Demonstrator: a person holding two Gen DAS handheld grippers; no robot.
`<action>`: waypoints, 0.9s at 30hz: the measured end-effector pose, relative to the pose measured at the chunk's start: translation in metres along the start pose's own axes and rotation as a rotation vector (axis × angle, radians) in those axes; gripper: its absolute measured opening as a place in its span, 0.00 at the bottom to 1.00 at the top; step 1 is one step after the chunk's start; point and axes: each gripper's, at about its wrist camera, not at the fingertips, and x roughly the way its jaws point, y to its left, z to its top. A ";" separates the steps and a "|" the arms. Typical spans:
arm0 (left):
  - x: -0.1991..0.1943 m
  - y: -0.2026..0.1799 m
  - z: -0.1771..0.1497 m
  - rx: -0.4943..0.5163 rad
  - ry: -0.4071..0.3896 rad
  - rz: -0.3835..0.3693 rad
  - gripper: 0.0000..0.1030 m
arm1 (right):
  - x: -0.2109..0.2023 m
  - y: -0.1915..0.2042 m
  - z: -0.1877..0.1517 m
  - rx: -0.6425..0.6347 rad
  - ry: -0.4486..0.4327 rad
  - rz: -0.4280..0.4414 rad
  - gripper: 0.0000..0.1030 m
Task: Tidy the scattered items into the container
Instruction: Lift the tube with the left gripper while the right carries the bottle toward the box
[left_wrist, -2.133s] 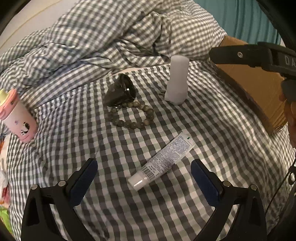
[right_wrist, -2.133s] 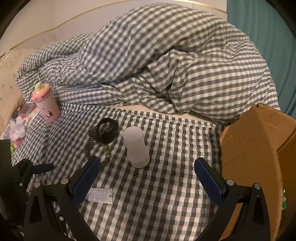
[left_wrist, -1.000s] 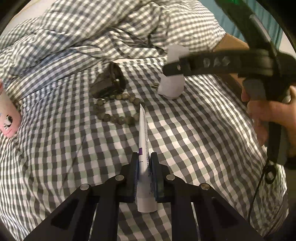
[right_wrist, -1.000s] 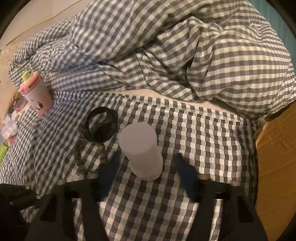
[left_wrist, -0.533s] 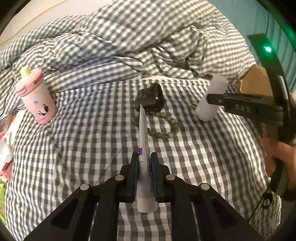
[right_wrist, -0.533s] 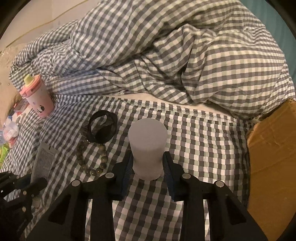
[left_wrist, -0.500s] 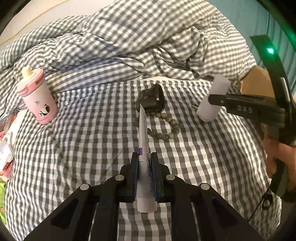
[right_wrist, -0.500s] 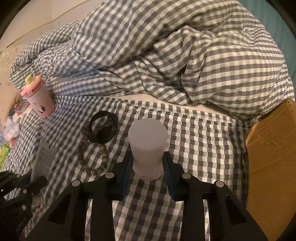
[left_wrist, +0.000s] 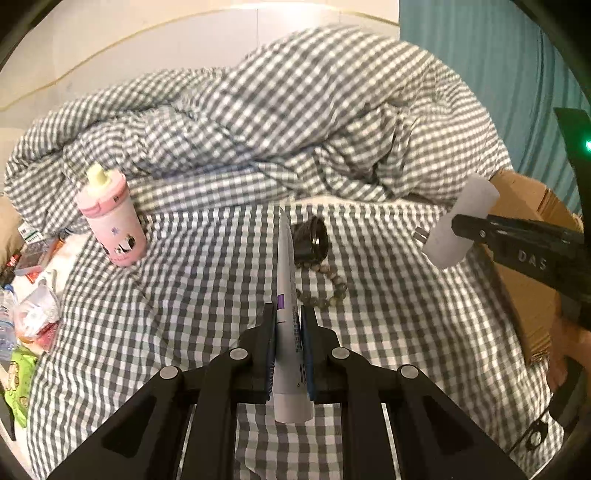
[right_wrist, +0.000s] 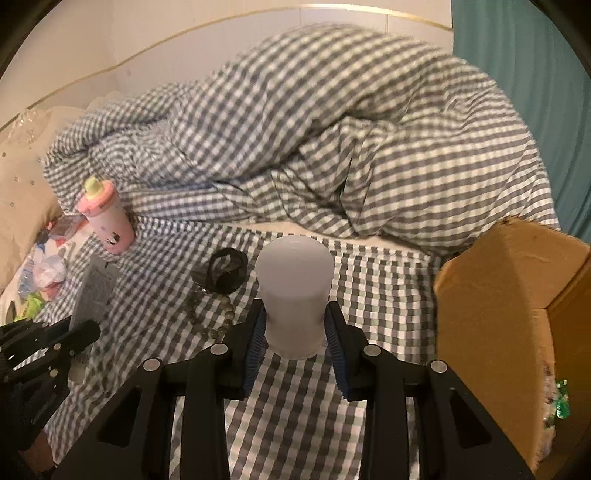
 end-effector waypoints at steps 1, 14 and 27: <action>-0.006 -0.002 0.002 -0.001 -0.012 0.002 0.12 | -0.008 0.000 0.000 0.002 -0.011 0.000 0.32; -0.082 -0.023 0.015 -0.017 -0.155 0.034 0.12 | -0.110 -0.008 -0.008 0.028 -0.152 -0.020 0.31; -0.151 -0.065 0.020 0.015 -0.283 0.015 0.12 | -0.186 -0.033 -0.029 0.051 -0.234 -0.061 0.15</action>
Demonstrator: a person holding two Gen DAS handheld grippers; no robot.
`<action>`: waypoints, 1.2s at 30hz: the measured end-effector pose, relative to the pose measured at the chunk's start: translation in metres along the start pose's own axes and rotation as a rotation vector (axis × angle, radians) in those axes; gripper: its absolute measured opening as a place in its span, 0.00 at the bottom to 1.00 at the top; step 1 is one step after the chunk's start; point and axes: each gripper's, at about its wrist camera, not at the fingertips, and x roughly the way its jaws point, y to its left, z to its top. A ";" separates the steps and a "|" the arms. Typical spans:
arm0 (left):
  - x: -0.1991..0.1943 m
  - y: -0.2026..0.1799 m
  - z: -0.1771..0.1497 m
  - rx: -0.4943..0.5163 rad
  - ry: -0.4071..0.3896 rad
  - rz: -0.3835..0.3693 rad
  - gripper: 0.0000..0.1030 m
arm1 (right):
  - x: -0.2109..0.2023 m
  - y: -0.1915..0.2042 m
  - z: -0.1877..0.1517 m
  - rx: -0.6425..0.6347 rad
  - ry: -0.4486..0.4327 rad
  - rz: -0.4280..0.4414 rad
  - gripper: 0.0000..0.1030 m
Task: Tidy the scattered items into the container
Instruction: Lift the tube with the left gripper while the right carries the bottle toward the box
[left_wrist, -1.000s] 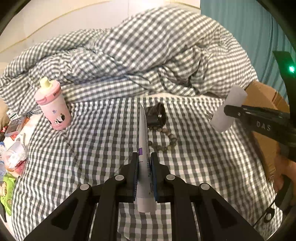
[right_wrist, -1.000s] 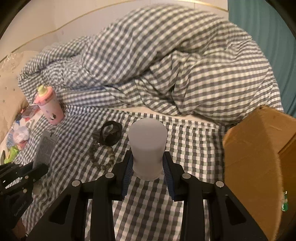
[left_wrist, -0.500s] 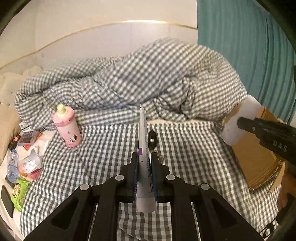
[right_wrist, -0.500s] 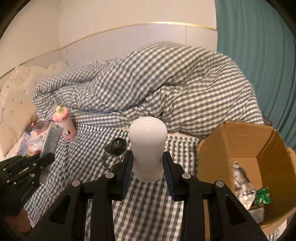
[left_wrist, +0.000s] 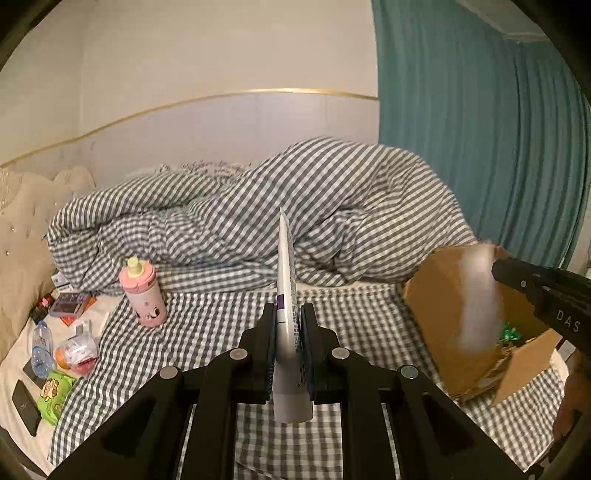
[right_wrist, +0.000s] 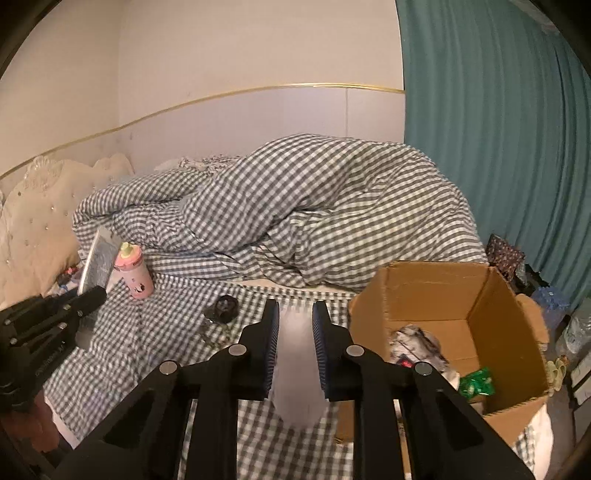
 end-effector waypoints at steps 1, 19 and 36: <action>-0.002 -0.004 0.000 0.005 -0.002 -0.002 0.12 | 0.002 -0.003 -0.002 0.006 0.009 0.006 0.10; -0.005 -0.023 -0.004 0.030 -0.016 -0.018 0.12 | 0.070 -0.026 -0.111 0.042 0.330 0.103 0.09; 0.051 -0.036 0.005 0.055 0.026 -0.031 0.12 | 0.162 -0.033 -0.154 0.027 0.450 -0.047 0.49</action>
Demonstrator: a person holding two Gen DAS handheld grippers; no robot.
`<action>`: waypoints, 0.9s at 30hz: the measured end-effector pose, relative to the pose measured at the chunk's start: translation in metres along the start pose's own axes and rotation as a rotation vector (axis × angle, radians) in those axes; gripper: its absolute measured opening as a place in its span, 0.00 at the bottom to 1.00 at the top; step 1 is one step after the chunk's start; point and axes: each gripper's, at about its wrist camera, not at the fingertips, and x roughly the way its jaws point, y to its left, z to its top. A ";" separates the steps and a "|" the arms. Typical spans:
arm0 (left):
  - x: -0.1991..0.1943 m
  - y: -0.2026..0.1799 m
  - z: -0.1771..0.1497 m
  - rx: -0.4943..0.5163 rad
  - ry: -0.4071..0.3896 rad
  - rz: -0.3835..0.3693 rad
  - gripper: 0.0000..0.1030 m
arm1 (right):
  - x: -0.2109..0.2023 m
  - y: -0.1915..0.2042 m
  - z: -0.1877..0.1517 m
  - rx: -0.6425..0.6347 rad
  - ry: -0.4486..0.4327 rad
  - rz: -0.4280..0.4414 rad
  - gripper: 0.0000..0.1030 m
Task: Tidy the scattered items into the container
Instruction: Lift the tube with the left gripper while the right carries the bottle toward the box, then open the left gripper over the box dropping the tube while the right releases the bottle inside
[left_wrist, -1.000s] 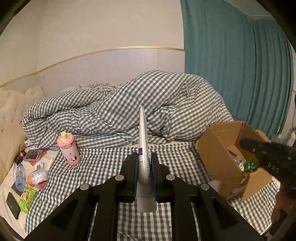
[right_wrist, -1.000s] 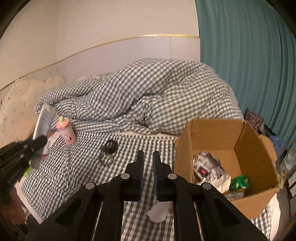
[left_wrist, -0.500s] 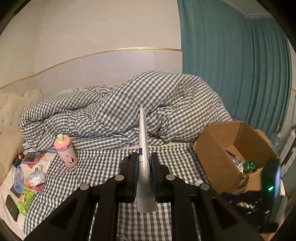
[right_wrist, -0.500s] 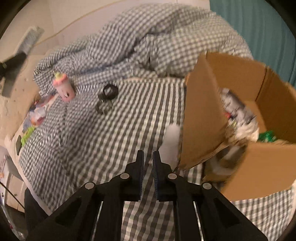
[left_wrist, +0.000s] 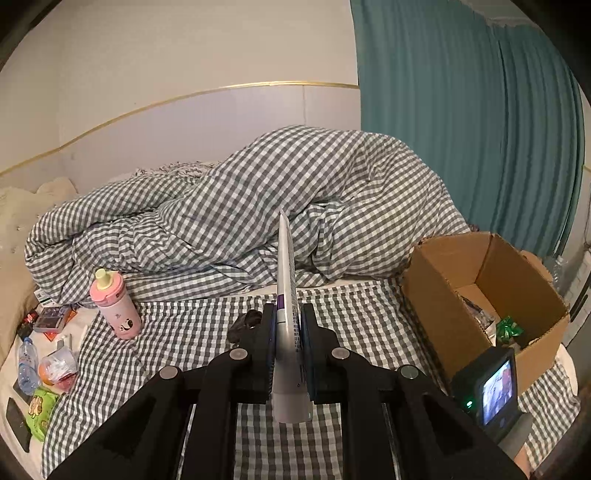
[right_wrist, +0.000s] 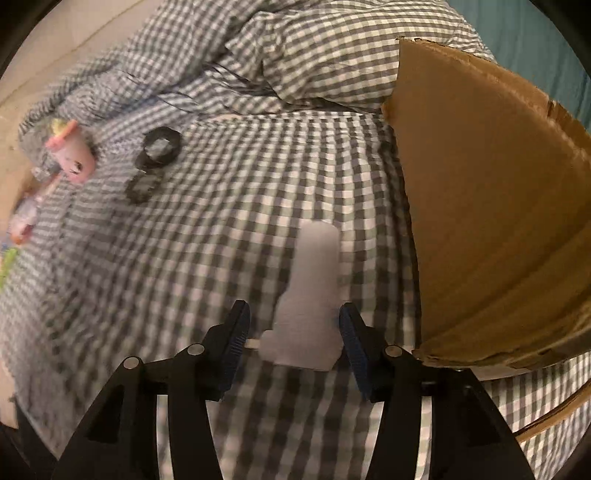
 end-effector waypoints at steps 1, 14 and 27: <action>0.003 -0.001 0.001 0.001 0.001 -0.001 0.12 | 0.005 -0.001 -0.001 -0.002 0.013 -0.013 0.50; 0.016 -0.021 0.010 0.037 0.001 -0.027 0.12 | 0.018 -0.012 -0.005 0.049 0.024 0.020 0.46; -0.033 -0.037 0.023 0.051 -0.076 -0.034 0.12 | -0.082 0.008 -0.010 0.020 -0.141 0.074 0.46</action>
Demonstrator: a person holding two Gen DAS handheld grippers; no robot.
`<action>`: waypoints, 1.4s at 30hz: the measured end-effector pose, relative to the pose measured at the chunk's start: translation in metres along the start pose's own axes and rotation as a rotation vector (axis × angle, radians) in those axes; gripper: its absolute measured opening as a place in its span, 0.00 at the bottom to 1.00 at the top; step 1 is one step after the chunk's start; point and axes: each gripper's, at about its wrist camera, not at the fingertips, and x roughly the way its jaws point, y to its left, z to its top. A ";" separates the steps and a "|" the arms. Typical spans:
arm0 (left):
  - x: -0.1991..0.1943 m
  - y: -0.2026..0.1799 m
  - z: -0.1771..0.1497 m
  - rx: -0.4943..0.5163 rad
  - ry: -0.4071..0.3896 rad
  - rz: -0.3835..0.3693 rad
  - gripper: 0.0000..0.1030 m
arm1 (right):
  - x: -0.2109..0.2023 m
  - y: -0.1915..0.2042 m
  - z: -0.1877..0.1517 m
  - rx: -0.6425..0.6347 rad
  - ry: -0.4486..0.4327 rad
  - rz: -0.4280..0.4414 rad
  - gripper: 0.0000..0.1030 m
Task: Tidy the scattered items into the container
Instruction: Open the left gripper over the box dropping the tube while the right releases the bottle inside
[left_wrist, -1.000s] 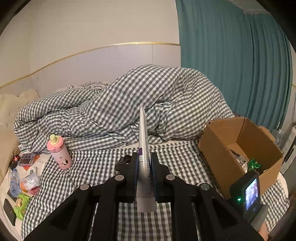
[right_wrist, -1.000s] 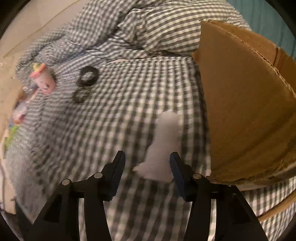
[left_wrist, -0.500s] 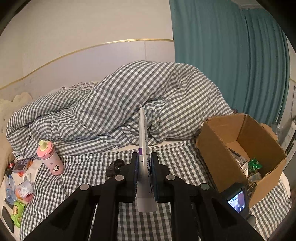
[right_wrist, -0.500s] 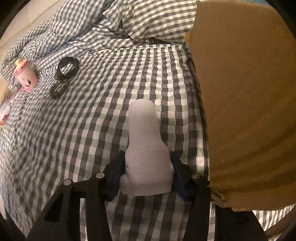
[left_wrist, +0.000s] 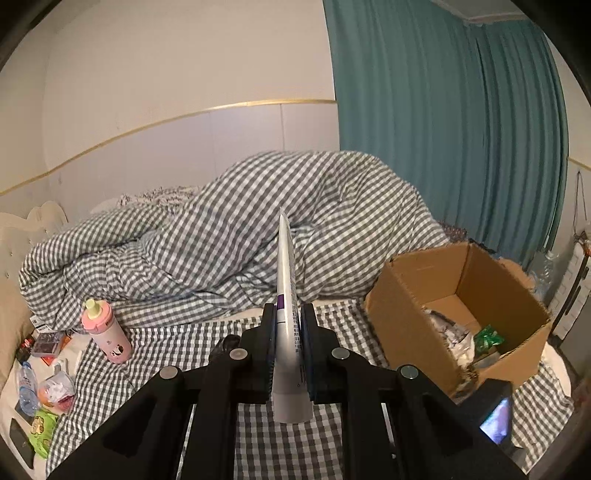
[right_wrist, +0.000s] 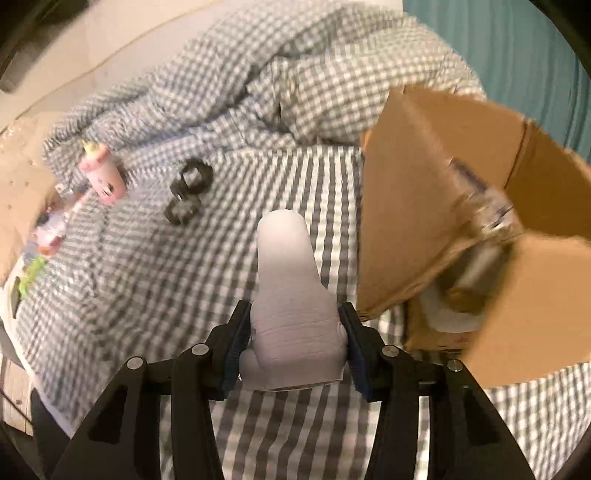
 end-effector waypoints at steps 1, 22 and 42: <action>-0.005 -0.001 0.002 -0.001 -0.007 0.000 0.12 | -0.010 0.002 0.002 -0.001 -0.017 0.002 0.46; -0.064 -0.066 0.034 0.014 -0.120 -0.110 0.12 | -0.207 -0.047 0.030 0.019 -0.388 -0.119 0.46; 0.003 -0.167 0.032 0.097 -0.010 -0.245 0.12 | -0.183 -0.150 0.069 0.107 -0.394 -0.219 0.46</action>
